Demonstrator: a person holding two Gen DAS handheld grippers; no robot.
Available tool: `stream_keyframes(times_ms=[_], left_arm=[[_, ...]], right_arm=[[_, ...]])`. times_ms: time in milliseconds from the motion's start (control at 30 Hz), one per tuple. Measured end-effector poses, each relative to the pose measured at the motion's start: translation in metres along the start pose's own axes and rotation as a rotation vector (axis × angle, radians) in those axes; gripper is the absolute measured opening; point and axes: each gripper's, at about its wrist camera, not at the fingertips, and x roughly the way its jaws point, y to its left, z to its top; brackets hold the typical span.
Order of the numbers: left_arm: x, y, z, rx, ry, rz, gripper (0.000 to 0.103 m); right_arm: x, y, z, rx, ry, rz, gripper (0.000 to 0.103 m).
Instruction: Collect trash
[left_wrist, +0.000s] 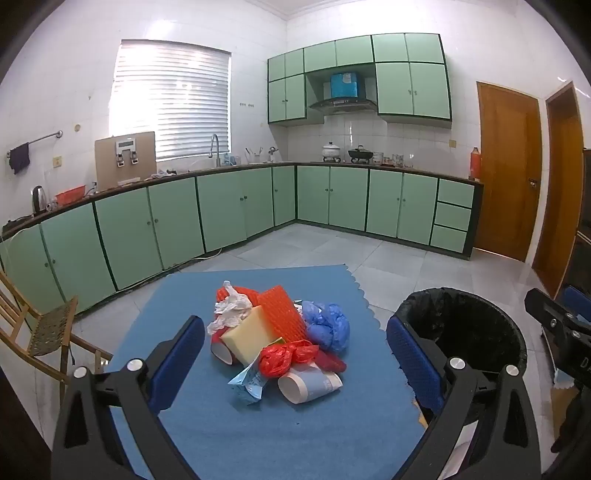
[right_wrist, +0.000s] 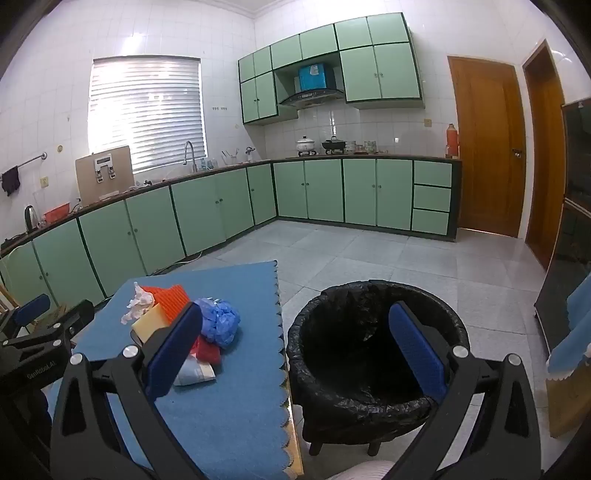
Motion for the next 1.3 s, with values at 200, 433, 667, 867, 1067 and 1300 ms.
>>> stream_keyframes(times_ms=[200, 433, 667, 867, 1067, 1300], left_arm=[[0.000, 0.000, -0.001, -0.002, -0.004, 0.000, 0.097], [0.000, 0.001, 0.000, -0.002, 0.000, 0.000, 0.097], [-0.001, 0.004, -0.001, 0.000, -0.002, 0.003, 0.097], [-0.001, 0.001, -0.003, -0.003, 0.002, 0.004, 0.097], [0.000, 0.004, 0.000, 0.001, 0.002, 0.009, 0.097], [0.000, 0.005, 0.000, 0.000, 0.002, 0.010, 0.097]], right_arm=[[0.001, -0.002, -0.001, 0.004, 0.004, 0.000, 0.098], [0.002, 0.008, 0.004, 0.000, 0.003, 0.000, 0.098], [-0.001, 0.004, 0.002, 0.000, 0.002, 0.005, 0.098], [0.004, 0.003, -0.002, 0.000, 0.003, 0.005, 0.098], [0.006, 0.004, -0.003, -0.002, 0.008, 0.006, 0.098], [0.009, 0.004, -0.003, -0.002, 0.010, 0.006, 0.098]])
